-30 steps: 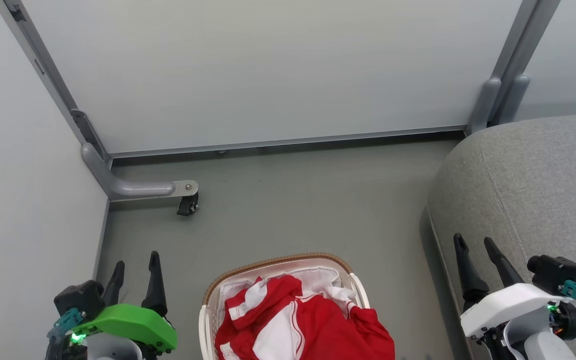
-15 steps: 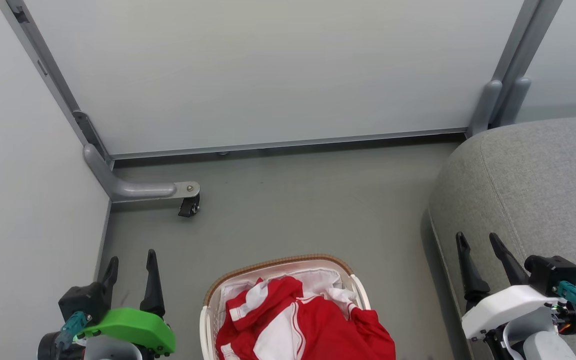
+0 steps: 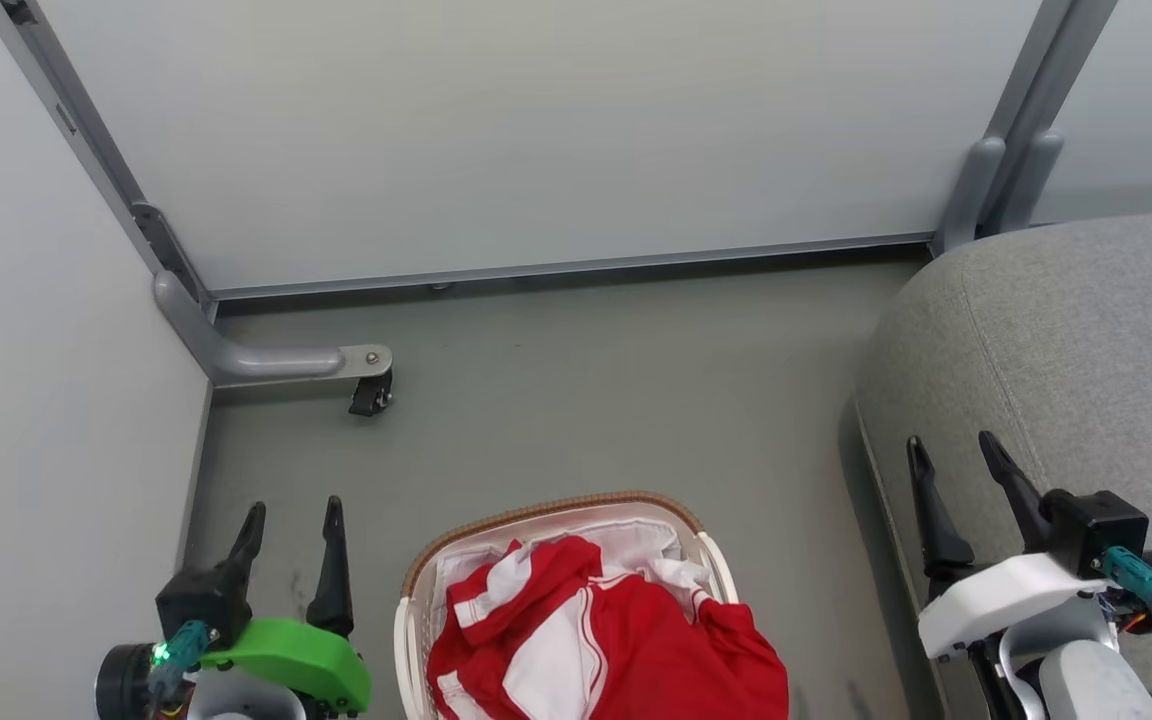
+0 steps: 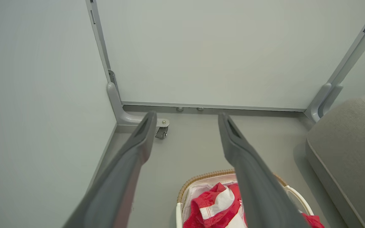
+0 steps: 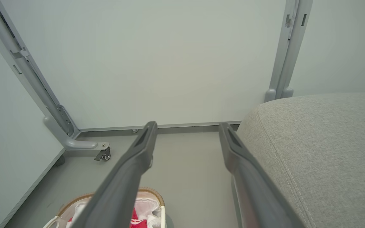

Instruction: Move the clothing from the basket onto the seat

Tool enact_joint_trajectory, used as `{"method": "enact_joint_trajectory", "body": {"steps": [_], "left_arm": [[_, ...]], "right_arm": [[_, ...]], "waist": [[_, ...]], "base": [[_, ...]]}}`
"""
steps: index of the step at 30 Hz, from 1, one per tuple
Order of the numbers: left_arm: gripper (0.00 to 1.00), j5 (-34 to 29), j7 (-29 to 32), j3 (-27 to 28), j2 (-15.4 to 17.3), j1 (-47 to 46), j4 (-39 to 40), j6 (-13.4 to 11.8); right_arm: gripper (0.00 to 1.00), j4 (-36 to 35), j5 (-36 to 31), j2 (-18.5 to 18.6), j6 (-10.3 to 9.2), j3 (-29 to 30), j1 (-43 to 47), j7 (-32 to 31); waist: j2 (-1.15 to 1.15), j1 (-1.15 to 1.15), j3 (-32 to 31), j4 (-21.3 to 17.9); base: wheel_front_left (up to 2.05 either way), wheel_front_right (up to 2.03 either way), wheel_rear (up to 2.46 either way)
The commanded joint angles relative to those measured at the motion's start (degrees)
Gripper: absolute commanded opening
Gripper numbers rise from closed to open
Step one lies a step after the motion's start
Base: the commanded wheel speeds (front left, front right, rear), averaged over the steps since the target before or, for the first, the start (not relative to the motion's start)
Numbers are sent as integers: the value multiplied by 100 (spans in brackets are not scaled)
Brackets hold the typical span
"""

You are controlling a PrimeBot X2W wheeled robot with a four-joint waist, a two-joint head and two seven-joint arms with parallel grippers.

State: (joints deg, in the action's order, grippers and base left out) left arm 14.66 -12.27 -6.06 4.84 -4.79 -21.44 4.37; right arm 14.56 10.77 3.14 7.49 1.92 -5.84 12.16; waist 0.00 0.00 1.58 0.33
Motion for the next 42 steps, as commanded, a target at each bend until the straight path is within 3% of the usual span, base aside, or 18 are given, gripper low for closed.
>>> {"method": "enact_joint_trajectory", "body": {"steps": [1, 13, 25, 42], "left_arm": [[100, -121, -57, -43, -4, -223, -14, 71], [100, -547, -187, -525, -5, -1166, -572, 312], [100, -536, -303, -1616, 452, -2328, -1369, 313], [100, -128, -292, -2417, 893, -3266, -2543, 314]], "right_arm": [[100, -79, -164, 16, 0, -8, -182, 77], [100, -484, -680, -15, -1, -373, -1030, 196], [100, -884, -920, -15, -2, -760, -1785, 312], [100, -1091, -482, -15, -2, -1010, -2163, 306]], "waist": [[0, 0, 215, -64], [0, 0, 1590, -538], [0, 0, 3133, -975], [0, 0, 4251, -1315]], "base": [[0, 0, 0], [0, 0, 0], [0, 0, 0], [0, 0, 0]]}}
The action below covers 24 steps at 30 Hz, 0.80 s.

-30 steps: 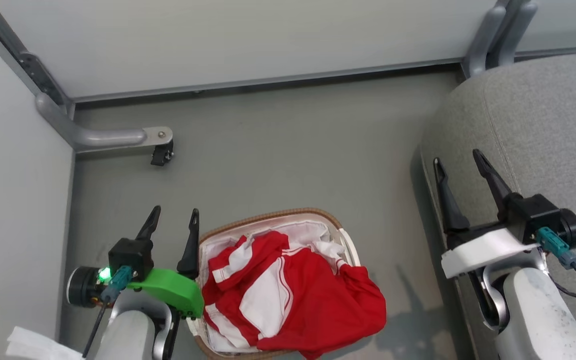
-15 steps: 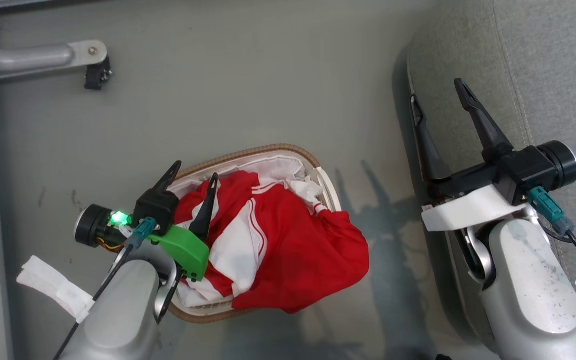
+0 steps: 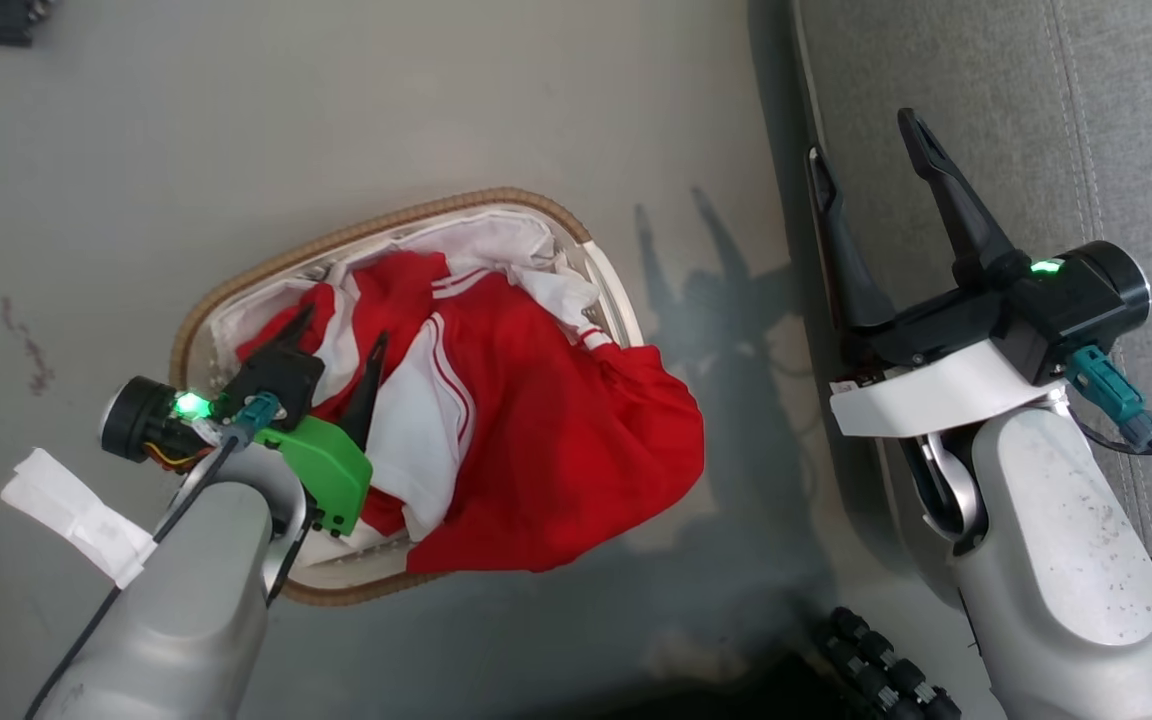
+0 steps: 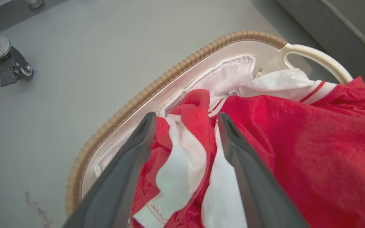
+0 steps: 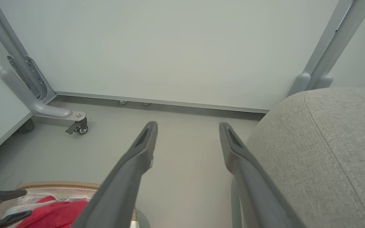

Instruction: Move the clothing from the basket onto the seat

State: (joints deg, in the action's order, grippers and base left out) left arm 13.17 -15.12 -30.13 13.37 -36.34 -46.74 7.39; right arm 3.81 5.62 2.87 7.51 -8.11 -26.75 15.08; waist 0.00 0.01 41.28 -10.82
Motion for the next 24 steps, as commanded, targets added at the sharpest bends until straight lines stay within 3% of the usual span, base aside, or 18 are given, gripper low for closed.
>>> {"method": "enact_joint_trajectory", "body": {"steps": [1, 16, 17, 19, 24], "left_arm": [[100, 44, -5, -18, 51, -164, -112, 12], [100, 40, -6, -552, 165, -867, -1364, 11], [82, 55, -5, -573, 160, -886, -1397, 11], [0, 96, -6, -630, 130, -906, -1453, 11], [0, 321, -5, -689, 54, -721, -1529, 12]], "right_arm": [[100, -19, 64, 11, -4, -16, -65, 14], [100, -113, 285, 12, -4, -273, -187, 14], [100, -102, 305, 12, -4, -283, -189, 14], [100, -71, 335, 12, -4, -309, -186, 14], [100, 14, 394, 13, -4, -338, -119, 14]], "waist": [[0, -1, 326, -214], [0, -1, 727, -435], [0, -1, 730, -445], [0, -1, 712, -468], [0, -1, 495, -481]], "base": [[0, 0, 0], [0, 0, 0], [0, 0, 0], [0, 0, 0], [0, 0, 0]]}}
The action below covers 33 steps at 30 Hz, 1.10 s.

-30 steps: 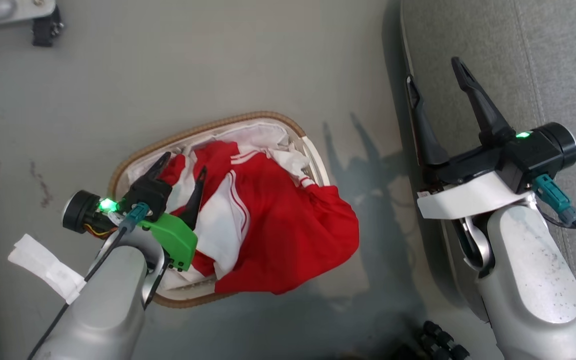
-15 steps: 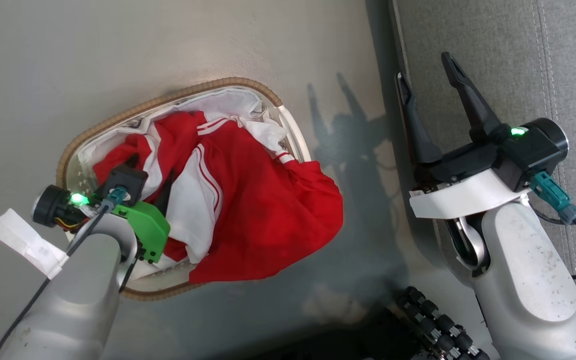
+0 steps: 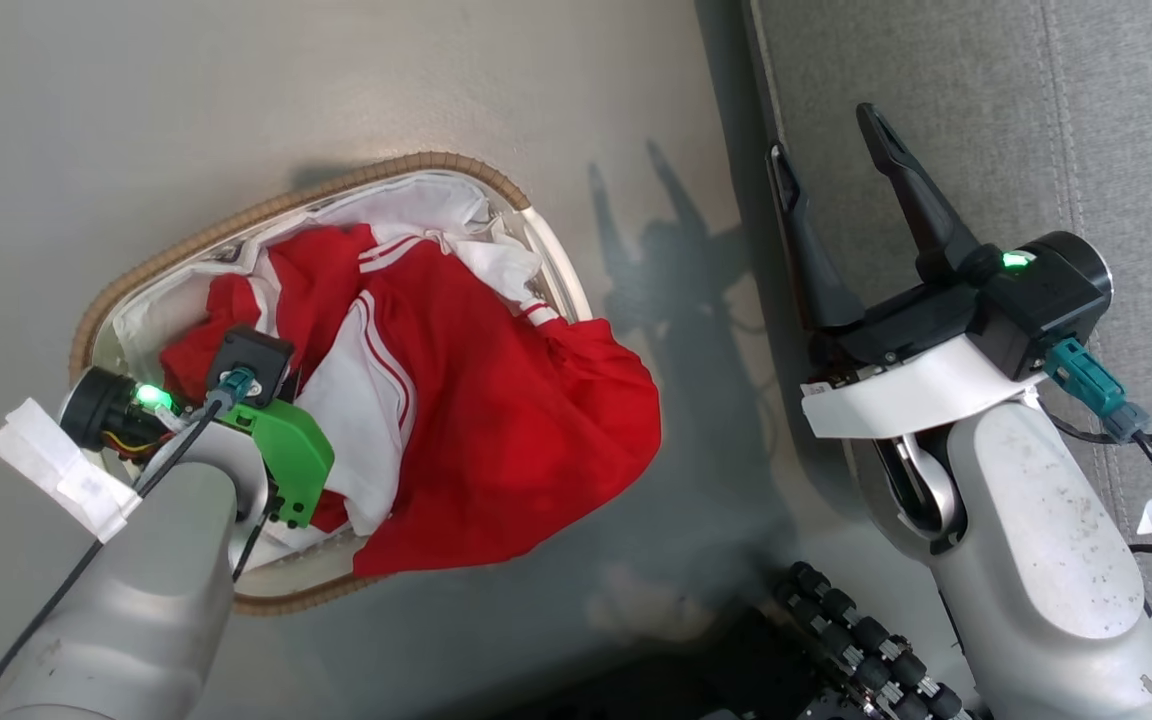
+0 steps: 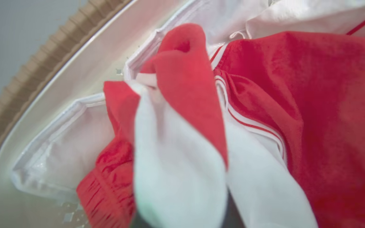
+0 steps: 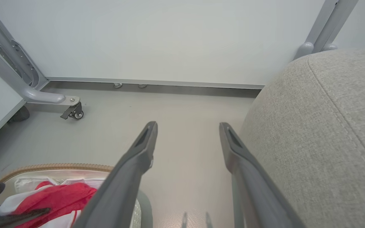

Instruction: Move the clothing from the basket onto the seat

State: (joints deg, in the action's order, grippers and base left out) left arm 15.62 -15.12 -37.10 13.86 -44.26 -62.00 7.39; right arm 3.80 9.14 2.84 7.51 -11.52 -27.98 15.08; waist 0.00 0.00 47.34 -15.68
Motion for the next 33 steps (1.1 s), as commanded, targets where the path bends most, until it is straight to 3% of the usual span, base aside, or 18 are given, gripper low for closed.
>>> {"method": "enact_joint_trajectory", "body": {"steps": [1, 13, 20, 33], "left_arm": [[0, 94, -6, 60, -4, 123, 64, 12], [0, 69, -5, 410, -327, 1088, 887, -7], [0, 183, -6, 975, -615, 1681, 1562, -11], [0, -168, -6, 1712, -934, 2566, 2910, 7]], "right_arm": [[100, 35, 42, 17, -4, 12, 26, 14], [100, 403, -282, 19, -4, 219, 379, 13], [100, 593, -372, 23, -5, 384, 799, 13], [100, 832, -542, 20, -5, 550, 1582, 13]], "waist": [[0, 0, -190, 17], [0, 0, -1549, 458], [0, 0, -2406, 776], [0, 0, -3630, 1140]], "base": [[0, 0, 0], [0, 0, 0], [0, 0, 0], [0, 0, 0]]}}
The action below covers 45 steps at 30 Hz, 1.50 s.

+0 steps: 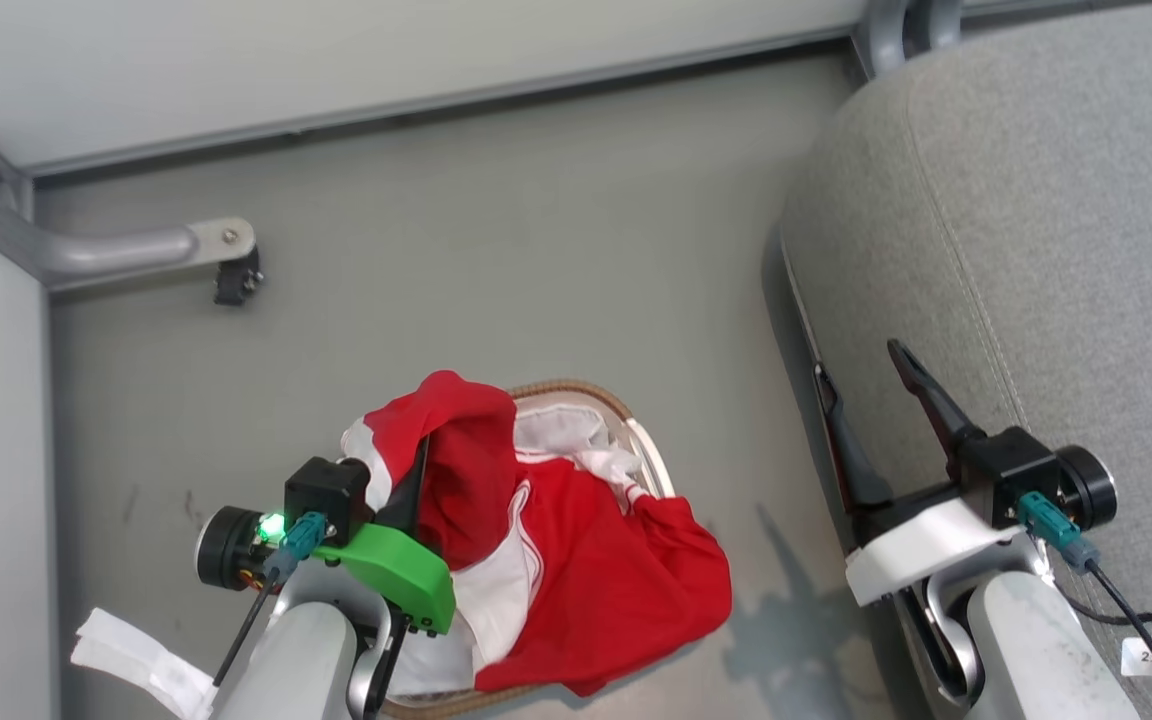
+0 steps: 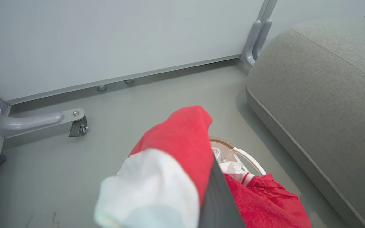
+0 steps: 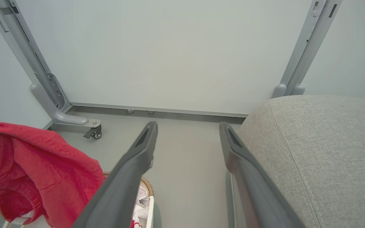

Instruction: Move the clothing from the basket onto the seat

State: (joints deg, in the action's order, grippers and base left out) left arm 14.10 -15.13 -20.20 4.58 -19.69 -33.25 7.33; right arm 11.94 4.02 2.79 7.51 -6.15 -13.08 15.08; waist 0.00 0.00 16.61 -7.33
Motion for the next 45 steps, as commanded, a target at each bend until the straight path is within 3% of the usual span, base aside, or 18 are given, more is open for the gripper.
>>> {"method": "enact_joint_trajectory", "body": {"steps": [1, 12, 19, 25, 37, 45], "left_arm": [[0, -34, -5, 45, -25, 150, 121, 14], [0, 1, -5, 182, -147, 458, 1220, 16], [0, 71, -5, 118, -161, 325, 1762, 17], [0, 214, -4, -119, -161, 222, 2052, 17], [0, 455, -5, -812, -159, 54, 2205, 18], [0, 609, -5, -1190, -159, -39, 2210, 18]], "right_arm": [[100, 36, -34, 26, -5, 12, 147, 13], [100, 175, -9, 25, -5, -90, 769, 13], [100, 233, 5, 25, -4, -214, 1019, 13], [100, 306, 63, 23, -4, -668, 1044, 13], [100, 732, 991, 23, -5, -2526, -273, 14], [100, 1099, 948, 26, -5, -2670, -761, 13]], "waist": [[0, 0, -631, 316], [0, 0, -1467, 366], [0, 0, -1602, 417], [0, 0, -1633, 512], [0, 0, -1533, 931], [0, 0, -1457, 1288]], "base": [[0, 0, 0], [0, 0, 0], [0, 0, 0], [0, 0, 0], [0, 0, 0], [0, 0, 0]]}}
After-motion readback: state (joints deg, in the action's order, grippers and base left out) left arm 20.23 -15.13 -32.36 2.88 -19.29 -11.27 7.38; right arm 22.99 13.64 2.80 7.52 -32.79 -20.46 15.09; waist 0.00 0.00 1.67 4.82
